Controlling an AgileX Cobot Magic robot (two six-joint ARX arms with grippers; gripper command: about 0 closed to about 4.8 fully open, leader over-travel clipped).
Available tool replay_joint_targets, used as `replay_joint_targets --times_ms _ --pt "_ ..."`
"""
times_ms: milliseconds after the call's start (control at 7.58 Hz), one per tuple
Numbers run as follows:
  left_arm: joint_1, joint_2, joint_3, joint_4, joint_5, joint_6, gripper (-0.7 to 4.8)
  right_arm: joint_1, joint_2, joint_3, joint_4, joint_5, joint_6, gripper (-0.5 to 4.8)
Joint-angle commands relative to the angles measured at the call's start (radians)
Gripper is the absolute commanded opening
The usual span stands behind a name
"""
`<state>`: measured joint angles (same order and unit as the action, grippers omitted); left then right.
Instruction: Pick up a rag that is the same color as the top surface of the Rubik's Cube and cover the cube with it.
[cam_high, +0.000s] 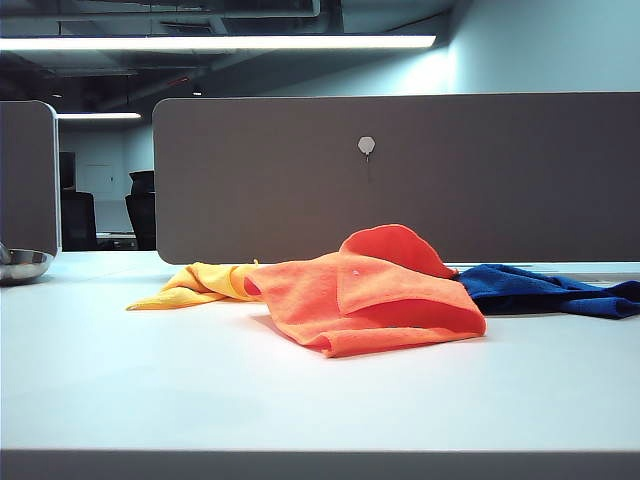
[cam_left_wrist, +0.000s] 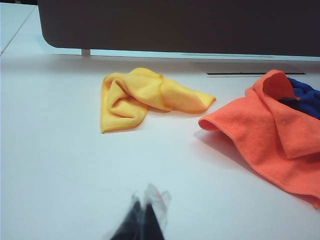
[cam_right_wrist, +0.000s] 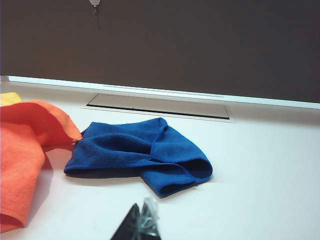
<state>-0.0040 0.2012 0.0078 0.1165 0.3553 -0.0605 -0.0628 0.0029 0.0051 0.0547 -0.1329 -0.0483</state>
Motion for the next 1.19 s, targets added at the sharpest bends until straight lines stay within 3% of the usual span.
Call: replay_joint_targets --times_ms 132,264,791,923,1055,1187 --pt "-0.001 0.0 0.003 0.016 -0.032 0.0 -0.05 0.001 -0.001 -0.005 0.04 -0.001 0.048 -0.01" --pt "-0.001 0.0 0.003 0.017 -0.09 0.0 -0.05 0.001 -0.001 -0.005 0.068 0.026 0.09 -0.02" --pt "-0.001 0.0 0.003 0.058 -0.081 -0.005 -0.06 0.001 -0.001 -0.005 0.084 0.026 0.139 -0.01" --pt "-0.001 0.0 0.003 0.125 -0.224 -0.003 -0.06 0.001 -0.001 -0.005 0.084 0.026 0.139 -0.01" --pt "-0.001 0.0 0.003 0.165 -0.22 0.001 -0.06 0.001 -0.001 -0.005 0.084 0.026 0.139 -0.01" --pt "-0.001 0.0 0.003 0.185 -0.208 0.067 -0.06 0.001 -0.001 -0.005 0.084 0.026 0.139 -0.01"
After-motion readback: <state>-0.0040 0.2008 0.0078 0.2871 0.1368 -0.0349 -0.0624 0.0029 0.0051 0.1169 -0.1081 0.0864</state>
